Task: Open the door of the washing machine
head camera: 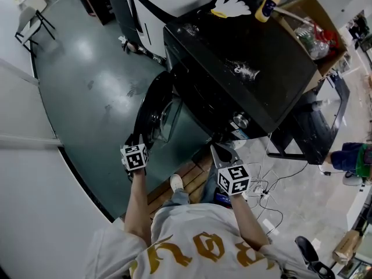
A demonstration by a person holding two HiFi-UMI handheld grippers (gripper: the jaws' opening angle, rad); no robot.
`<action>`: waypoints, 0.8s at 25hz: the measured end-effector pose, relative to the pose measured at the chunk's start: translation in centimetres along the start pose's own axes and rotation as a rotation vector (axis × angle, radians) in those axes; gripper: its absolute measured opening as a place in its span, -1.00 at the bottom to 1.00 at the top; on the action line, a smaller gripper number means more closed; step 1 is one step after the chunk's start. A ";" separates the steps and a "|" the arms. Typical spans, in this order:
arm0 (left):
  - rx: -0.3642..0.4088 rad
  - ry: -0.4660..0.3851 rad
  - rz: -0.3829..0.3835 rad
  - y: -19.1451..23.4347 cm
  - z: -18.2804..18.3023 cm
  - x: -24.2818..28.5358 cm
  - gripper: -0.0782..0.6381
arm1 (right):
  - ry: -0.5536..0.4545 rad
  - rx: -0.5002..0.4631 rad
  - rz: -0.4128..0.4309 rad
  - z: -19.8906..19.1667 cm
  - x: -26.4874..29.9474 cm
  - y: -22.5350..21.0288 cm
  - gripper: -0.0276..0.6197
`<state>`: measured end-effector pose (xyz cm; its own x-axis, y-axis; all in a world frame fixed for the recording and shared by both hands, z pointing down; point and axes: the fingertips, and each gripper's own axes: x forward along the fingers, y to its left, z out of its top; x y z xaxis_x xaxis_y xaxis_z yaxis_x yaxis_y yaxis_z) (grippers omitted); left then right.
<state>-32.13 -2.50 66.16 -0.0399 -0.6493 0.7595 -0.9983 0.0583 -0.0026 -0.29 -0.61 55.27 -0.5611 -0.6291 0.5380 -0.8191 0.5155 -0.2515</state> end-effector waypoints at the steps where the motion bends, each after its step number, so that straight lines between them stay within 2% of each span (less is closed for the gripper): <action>1: 0.009 0.000 0.011 0.7 0.2 0.1 -0.40 | 0.006 -0.010 0.005 0.0 0.2 0.2 -0.86; 10: 0.061 -0.008 0.076 4.7 1.2 1.3 -0.40 | 0.033 -0.030 0.039 -0.4 1.1 1.7 -0.86; 20: 0.055 -0.014 0.092 4.9 1.2 1.3 -0.40 | 0.045 -0.057 0.032 -0.4 1.2 1.8 -0.86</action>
<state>-37.17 -3.98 66.41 -0.1316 -0.6539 0.7451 -0.9912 0.0765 -0.1079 -2.36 -0.19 55.78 -0.5797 -0.5858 0.5664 -0.7922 0.5680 -0.2233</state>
